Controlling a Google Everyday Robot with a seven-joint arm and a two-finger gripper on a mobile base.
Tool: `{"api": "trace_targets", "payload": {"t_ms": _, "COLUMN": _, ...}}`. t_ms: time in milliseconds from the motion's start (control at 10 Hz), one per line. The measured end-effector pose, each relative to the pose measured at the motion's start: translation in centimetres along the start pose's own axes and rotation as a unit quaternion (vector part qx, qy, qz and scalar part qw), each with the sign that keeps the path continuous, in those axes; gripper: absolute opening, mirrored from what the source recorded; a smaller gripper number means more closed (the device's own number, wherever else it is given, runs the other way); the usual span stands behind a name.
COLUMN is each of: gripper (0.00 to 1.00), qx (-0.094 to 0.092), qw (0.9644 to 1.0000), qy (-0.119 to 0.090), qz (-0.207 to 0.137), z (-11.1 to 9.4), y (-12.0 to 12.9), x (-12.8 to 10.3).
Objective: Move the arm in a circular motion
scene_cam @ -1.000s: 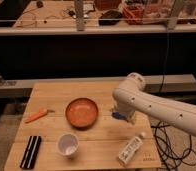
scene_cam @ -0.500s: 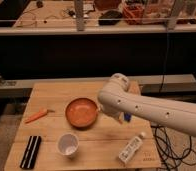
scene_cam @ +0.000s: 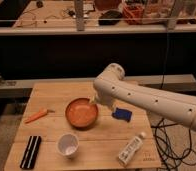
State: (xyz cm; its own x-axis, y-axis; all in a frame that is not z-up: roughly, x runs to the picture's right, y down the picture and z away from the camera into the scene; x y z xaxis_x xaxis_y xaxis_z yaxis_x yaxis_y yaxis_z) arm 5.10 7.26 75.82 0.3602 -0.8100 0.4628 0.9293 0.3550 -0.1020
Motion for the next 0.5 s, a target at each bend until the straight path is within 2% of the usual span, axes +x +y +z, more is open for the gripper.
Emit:
{"api": "trace_targets", "payload": {"t_ms": 200, "gripper": 0.8, "qx": 0.0, "qw": 0.9998, "qy": 0.005, "qz": 0.02, "z": 0.0, "y": 1.3, "x": 2.2}}
{"api": "trace_targets", "payload": {"t_ms": 400, "gripper": 0.8, "qx": -0.003, "qw": 0.9983, "qy": 0.008, "qz": 0.057, "z": 0.1, "y": 4.2, "x": 4.7}}
{"api": "trace_targets", "payload": {"t_ms": 500, "gripper": 0.8, "qx": -0.004, "qw": 0.9975, "qy": 0.007, "qz": 0.07, "z": 0.2, "y": 5.3, "x": 5.1}}
